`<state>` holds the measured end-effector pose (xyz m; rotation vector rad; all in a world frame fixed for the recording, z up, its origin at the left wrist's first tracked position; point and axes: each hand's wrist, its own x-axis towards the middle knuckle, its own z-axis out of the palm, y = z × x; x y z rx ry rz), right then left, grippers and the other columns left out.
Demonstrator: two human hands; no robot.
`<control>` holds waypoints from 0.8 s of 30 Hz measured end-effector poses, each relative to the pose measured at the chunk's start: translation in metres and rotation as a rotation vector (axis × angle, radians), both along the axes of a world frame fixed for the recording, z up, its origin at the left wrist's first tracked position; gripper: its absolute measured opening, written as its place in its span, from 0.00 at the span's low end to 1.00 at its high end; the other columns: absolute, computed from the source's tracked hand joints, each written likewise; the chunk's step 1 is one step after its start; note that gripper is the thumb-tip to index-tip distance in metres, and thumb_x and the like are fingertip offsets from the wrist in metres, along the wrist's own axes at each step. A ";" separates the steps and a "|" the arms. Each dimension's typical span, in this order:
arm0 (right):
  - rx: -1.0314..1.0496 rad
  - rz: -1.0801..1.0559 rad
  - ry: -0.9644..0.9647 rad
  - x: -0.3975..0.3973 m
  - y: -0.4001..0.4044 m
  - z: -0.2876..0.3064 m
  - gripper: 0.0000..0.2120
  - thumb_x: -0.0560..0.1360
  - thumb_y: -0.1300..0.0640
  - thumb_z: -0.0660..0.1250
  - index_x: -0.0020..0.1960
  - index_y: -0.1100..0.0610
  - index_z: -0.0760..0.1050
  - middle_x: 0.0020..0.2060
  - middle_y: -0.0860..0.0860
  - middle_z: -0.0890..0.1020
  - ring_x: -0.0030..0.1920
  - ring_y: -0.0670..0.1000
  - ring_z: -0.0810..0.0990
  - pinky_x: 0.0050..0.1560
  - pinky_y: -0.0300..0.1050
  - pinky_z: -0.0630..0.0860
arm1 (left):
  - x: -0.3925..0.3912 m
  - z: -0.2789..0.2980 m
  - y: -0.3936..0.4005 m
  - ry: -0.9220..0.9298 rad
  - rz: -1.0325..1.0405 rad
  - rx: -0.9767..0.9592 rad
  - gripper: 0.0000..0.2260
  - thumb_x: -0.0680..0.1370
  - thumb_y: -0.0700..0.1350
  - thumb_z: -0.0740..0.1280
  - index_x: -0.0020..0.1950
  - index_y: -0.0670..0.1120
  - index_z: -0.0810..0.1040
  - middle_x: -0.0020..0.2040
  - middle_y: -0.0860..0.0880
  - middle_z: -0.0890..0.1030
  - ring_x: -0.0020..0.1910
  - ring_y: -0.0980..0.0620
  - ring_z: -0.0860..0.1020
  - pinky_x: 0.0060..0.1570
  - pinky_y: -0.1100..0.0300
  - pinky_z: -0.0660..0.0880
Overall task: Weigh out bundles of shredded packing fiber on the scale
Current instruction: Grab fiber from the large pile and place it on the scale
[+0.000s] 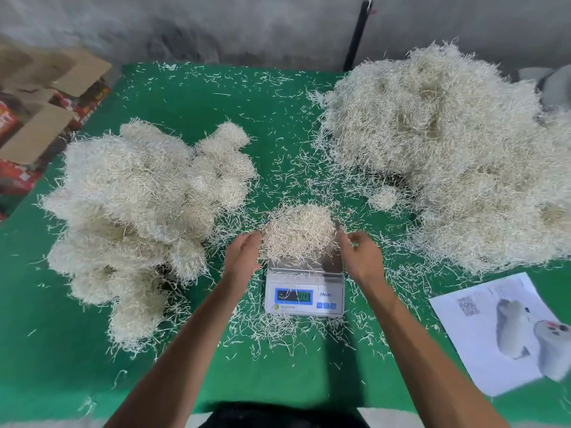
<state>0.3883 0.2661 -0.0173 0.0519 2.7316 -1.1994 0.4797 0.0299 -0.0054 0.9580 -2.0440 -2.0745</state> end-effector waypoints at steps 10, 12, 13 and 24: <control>0.011 -0.022 -0.004 0.009 0.005 -0.011 0.32 0.82 0.36 0.60 0.74 0.61 0.69 0.69 0.56 0.79 0.52 0.48 0.76 0.57 0.47 0.75 | 0.001 -0.011 -0.002 -0.027 -0.011 0.078 0.21 0.83 0.55 0.63 0.71 0.43 0.71 0.64 0.45 0.77 0.58 0.47 0.79 0.51 0.54 0.80; 0.017 -0.026 -0.004 0.008 0.005 -0.012 0.31 0.83 0.37 0.60 0.74 0.61 0.69 0.69 0.56 0.78 0.50 0.47 0.76 0.55 0.46 0.76 | 0.000 -0.014 -0.002 -0.051 -0.008 0.091 0.22 0.82 0.56 0.63 0.70 0.43 0.72 0.64 0.46 0.77 0.59 0.47 0.79 0.55 0.51 0.80; 0.026 -0.026 -0.007 0.007 0.004 -0.013 0.31 0.83 0.38 0.60 0.74 0.61 0.69 0.69 0.56 0.79 0.48 0.46 0.77 0.50 0.41 0.75 | -0.001 -0.016 -0.002 -0.062 -0.007 0.098 0.21 0.82 0.56 0.64 0.69 0.44 0.72 0.64 0.47 0.77 0.59 0.48 0.79 0.56 0.50 0.80; 0.015 -0.044 -0.056 0.011 0.011 -0.017 0.29 0.83 0.39 0.61 0.73 0.60 0.70 0.62 0.53 0.81 0.43 0.45 0.83 0.39 0.40 0.78 | -0.004 -0.020 -0.001 -0.049 0.042 0.084 0.15 0.82 0.56 0.64 0.56 0.45 0.80 0.49 0.48 0.85 0.44 0.52 0.84 0.38 0.60 0.81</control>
